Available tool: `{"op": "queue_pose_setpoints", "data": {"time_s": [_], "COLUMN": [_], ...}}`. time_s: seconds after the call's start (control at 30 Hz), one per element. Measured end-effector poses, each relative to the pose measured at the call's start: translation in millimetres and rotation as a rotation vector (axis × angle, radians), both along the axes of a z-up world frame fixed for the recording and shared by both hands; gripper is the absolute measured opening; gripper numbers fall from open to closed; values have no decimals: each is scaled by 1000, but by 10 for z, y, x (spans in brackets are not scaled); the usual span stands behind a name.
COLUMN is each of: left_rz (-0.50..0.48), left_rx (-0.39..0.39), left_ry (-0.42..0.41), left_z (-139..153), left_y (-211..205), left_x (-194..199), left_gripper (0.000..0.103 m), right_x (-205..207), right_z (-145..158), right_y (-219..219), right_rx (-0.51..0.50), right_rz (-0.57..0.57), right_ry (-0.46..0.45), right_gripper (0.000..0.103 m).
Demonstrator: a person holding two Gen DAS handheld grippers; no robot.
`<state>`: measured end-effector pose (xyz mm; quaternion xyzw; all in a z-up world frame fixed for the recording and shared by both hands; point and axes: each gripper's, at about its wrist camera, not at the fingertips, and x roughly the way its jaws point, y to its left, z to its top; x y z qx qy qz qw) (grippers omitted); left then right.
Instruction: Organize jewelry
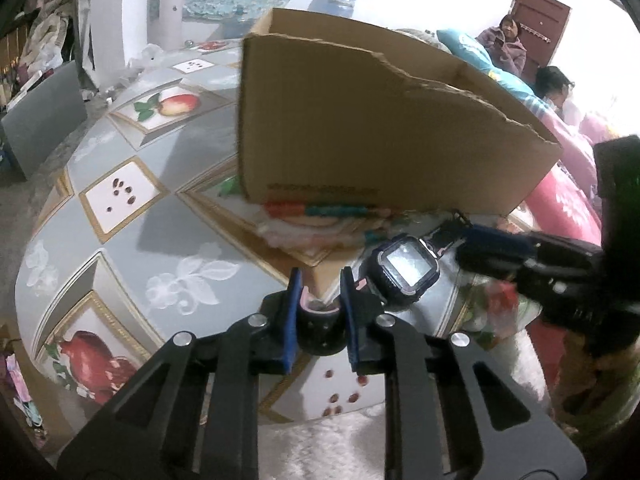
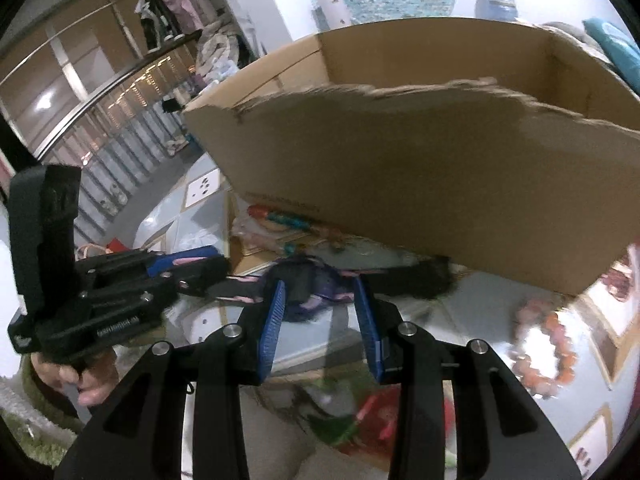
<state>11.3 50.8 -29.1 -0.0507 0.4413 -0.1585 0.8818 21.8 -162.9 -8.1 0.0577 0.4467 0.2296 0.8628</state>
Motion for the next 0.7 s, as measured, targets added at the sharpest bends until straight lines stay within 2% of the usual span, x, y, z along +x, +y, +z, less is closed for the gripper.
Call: {"op": "queue_pose_setpoints", "data": {"time_s": [0.23,0.5,0.7], "left_rz": [-3,-3,-4], "left_rx": [-21,-25,-22], "left_ry": [26,23,17], "left_z": [-107,-124,-117], "left_y": [125,129,120], "left_x": [58,84,87], "left_gripper": [18,18,18], "right_x": [158,329,335], "right_z": [2,-197,-231], "right_y": [-282,-318,-303], "right_rx": [-2,36,42], "right_rz": [-100,-133,-143], "right_ry": [9,91,98], "right_gripper": [36,36,26]}}
